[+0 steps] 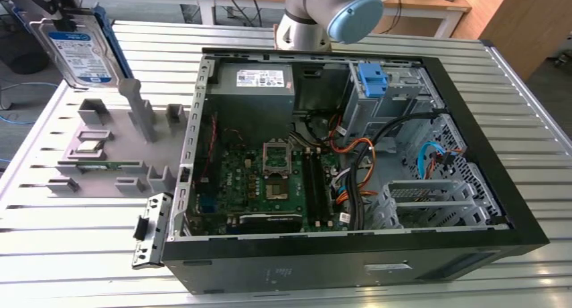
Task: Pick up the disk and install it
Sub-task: 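Pick up the disk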
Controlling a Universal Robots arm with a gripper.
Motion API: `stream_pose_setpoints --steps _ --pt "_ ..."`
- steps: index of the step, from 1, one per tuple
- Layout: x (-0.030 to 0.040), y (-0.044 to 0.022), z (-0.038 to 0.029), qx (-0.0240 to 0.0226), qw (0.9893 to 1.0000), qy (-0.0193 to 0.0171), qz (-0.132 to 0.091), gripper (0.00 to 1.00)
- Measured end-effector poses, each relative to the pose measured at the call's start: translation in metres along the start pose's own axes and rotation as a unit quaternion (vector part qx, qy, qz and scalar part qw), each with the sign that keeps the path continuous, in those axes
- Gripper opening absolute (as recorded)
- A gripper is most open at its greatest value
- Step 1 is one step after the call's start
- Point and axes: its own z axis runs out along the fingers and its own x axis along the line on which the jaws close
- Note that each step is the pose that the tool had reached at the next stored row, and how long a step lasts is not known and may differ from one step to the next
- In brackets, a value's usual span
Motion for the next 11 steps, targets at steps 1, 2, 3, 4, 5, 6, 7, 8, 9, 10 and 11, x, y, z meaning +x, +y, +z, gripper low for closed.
stream_pose_setpoints --steps 1,2,3,4,5,6,7,8,9,10,11 --pt "-0.0001 0.0 -0.0011 -0.0001 1.0 0.0 0.0 0.35" --pt "-0.0003 0.0 -0.0025 0.0 1.0 0.0 0.0 0.35" --pt "-0.0004 0.0001 -0.0043 0.0001 1.0 -0.0001 0.0 0.35" --pt "-0.0007 0.0001 -0.0066 0.0002 1.0 -0.0001 0.0 0.35" --pt "-0.0009 0.0002 -0.0091 0.0002 1.0 -0.0001 0.0 0.35" --pt "-0.0012 0.0002 -0.0119 0.0001 1.0 -0.0001 0.0 0.35" --pt "-0.0014 0.0003 -0.0143 0.0001 1.0 -0.0001 0.0 0.35" --pt "-0.0016 0.0004 -0.0166 0.0002 1.0 -0.0001 0.0 0.35" --pt "-0.0018 0.0004 -0.0189 0.0001 1.0 -0.0001 0.0 0.35" --pt "-0.002 0.0005 -0.0211 0.0002 1.0 -0.0001 0.0 0.35" --pt "-0.0023 0.0005 -0.0234 0.0001 1.0 -0.0001 0.0 0.35"
